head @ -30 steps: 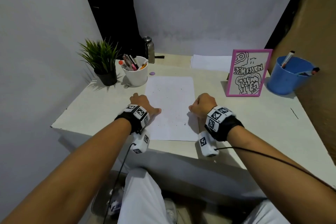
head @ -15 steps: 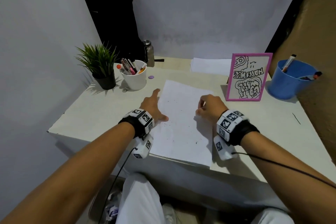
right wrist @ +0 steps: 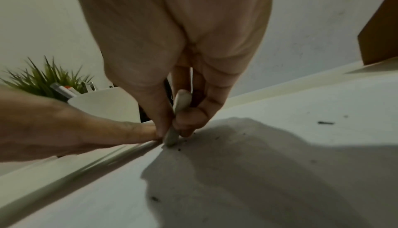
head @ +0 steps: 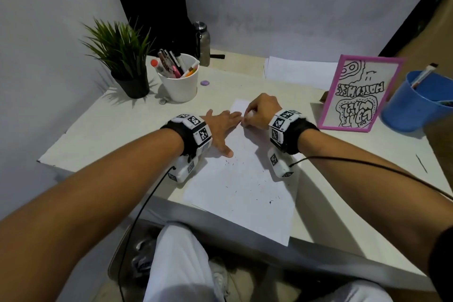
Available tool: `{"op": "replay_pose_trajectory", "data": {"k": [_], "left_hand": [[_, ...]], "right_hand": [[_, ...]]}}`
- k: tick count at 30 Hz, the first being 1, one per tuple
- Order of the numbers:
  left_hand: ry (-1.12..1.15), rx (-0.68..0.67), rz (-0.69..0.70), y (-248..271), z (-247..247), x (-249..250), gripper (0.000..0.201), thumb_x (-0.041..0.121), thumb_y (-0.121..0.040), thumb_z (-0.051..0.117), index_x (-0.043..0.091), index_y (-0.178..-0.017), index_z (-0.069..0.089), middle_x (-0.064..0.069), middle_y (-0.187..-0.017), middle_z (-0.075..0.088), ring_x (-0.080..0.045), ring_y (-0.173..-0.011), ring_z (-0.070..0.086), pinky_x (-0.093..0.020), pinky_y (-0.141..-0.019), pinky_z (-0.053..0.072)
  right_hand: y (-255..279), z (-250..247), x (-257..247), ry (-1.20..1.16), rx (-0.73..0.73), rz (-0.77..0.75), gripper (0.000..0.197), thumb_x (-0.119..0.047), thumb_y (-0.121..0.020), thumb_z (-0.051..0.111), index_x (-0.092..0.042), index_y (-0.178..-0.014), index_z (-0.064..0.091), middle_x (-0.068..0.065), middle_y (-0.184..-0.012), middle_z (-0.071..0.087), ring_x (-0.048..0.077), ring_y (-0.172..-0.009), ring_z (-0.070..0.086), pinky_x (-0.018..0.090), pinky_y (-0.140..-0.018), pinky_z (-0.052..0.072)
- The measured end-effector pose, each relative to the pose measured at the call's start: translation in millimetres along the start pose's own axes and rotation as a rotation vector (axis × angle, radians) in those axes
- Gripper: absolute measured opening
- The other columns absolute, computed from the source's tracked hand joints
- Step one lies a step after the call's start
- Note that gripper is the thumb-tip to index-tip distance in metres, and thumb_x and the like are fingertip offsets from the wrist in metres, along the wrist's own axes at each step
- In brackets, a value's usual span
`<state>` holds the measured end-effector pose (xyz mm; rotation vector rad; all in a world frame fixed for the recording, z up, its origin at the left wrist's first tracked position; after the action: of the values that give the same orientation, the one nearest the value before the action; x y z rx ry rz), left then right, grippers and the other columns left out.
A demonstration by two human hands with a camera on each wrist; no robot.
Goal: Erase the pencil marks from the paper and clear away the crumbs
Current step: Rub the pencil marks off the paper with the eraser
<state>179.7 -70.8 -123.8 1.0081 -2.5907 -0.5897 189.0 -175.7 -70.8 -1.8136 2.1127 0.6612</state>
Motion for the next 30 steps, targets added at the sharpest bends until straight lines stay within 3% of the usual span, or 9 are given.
{"op": "replay_pose_trajectory", "data": {"k": [2,5,10,15,18,20,24,28,30], "left_hand": [[0.005,-0.02,0.018,-7.6,3.2,-6.0,0.123,0.058,-0.073,0.075,0.022,-0.155,-0.008,0.001,-0.163,-0.009,-0.026,-0.15,-0.005,-0.068,-0.112,0.002],[-0.01,-0.032,0.042,-13.3,3.1,-6.3,0.128,0.061,-0.068,0.077,0.025,-0.155,-0.011,0.001,-0.163,-0.012,-0.029,-0.15,-0.006,-0.068,-0.112,0.003],[-0.086,-0.069,-0.004,-15.6,4.5,-11.0,0.13,0.069,-0.07,0.07,0.021,-0.153,-0.017,0.003,-0.162,-0.019,-0.024,-0.15,-0.009,-0.066,-0.114,0.004],[-0.11,-0.092,-0.014,-18.9,9.1,-15.7,0.132,0.072,-0.069,0.069,0.02,-0.153,-0.019,0.005,-0.161,-0.022,-0.023,-0.15,-0.011,-0.066,-0.113,0.002],[-0.092,-0.093,-0.016,-19.9,8.5,-17.2,0.132,0.074,-0.068,0.067,0.021,-0.153,-0.019,0.007,-0.16,-0.023,-0.023,-0.15,-0.012,-0.065,-0.112,0.001],[-0.116,-0.111,-0.023,-18.4,8.1,-16.8,0.132,0.074,-0.068,0.067,0.021,-0.152,-0.02,0.007,-0.16,-0.024,-0.023,-0.15,-0.012,-0.065,-0.113,0.002],[-0.126,-0.143,-0.029,-18.1,8.9,-14.7,0.135,0.073,-0.068,0.067,0.017,-0.151,-0.022,0.005,-0.159,-0.026,-0.024,-0.149,-0.014,-0.066,-0.113,0.002],[-0.142,-0.139,-0.039,-18.6,7.8,-13.9,0.134,0.074,-0.068,0.066,0.017,-0.152,-0.022,0.004,-0.16,-0.025,-0.024,-0.15,-0.011,-0.067,-0.113,0.006],[-0.157,-0.139,-0.036,-18.3,7.4,-13.4,0.135,0.076,-0.068,0.065,0.016,-0.152,-0.022,0.003,-0.16,-0.024,-0.025,-0.15,-0.01,-0.067,-0.113,0.008]], "right_hand": [[2.9,10.9,-1.0,0.01,-0.039,-0.016,0.02,-0.021,-0.067,0.084,-0.013,-0.085,0.082,0.005,-0.075,0.073,0.016,-0.071,0.066,0.02,-0.057,0.045],[16.1,33.6,-10.2,0.028,-0.212,-0.089,0.016,-0.027,-0.064,0.087,-0.02,-0.078,0.082,-0.01,-0.057,0.062,0.002,-0.056,0.055,0.016,-0.051,0.039],[-10.5,2.9,7.0,-0.042,0.001,0.073,0.028,-0.023,-0.06,0.089,-0.012,-0.085,0.081,0.005,-0.081,0.075,0.016,-0.076,0.069,0.02,-0.056,0.047],[13.7,27.5,0.8,-0.009,-0.215,0.011,0.024,-0.029,-0.056,0.091,-0.018,-0.076,0.082,-0.005,-0.062,0.071,0.009,-0.066,0.066,0.022,-0.055,0.052],[-3.5,1.2,6.8,-0.051,-0.053,0.094,0.033,-0.027,-0.054,0.093,-0.014,-0.082,0.082,0.002,-0.077,0.076,0.016,-0.079,0.071,0.024,-0.063,0.056],[1.4,1.0,7.3,-0.055,-0.026,0.075,0.031,-0.025,-0.056,0.092,-0.012,-0.082,0.082,0.003,-0.077,0.076,0.015,-0.078,0.071,0.022,-0.062,0.054],[44.3,30.9,12.9,-0.01,-0.249,-0.018,0.017,-0.03,-0.058,0.09,-0.021,-0.07,0.081,-0.007,-0.061,0.073,0.0,-0.062,0.064,0.015,-0.057,0.047],[20.6,4.3,11.5,-0.078,-0.042,0.043,0.024,-0.025,-0.056,0.091,-0.016,-0.076,0.082,-0.001,-0.071,0.075,0.012,-0.074,0.07,0.022,-0.063,0.055],[21.6,7.2,11.0,-0.084,-0.021,0.034,0.022,-0.022,-0.057,0.091,-0.014,-0.076,0.082,0.0,-0.07,0.074,0.012,-0.071,0.069,0.024,-0.063,0.056]]}}
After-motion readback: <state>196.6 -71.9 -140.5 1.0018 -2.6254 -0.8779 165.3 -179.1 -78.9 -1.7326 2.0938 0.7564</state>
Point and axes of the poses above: each hand's wrist, its own y-axis away from the middle knuckle, its own z-axis out of the palm, x = y × z, the point moved 10 cm from there along -y, towards the middle knuckle
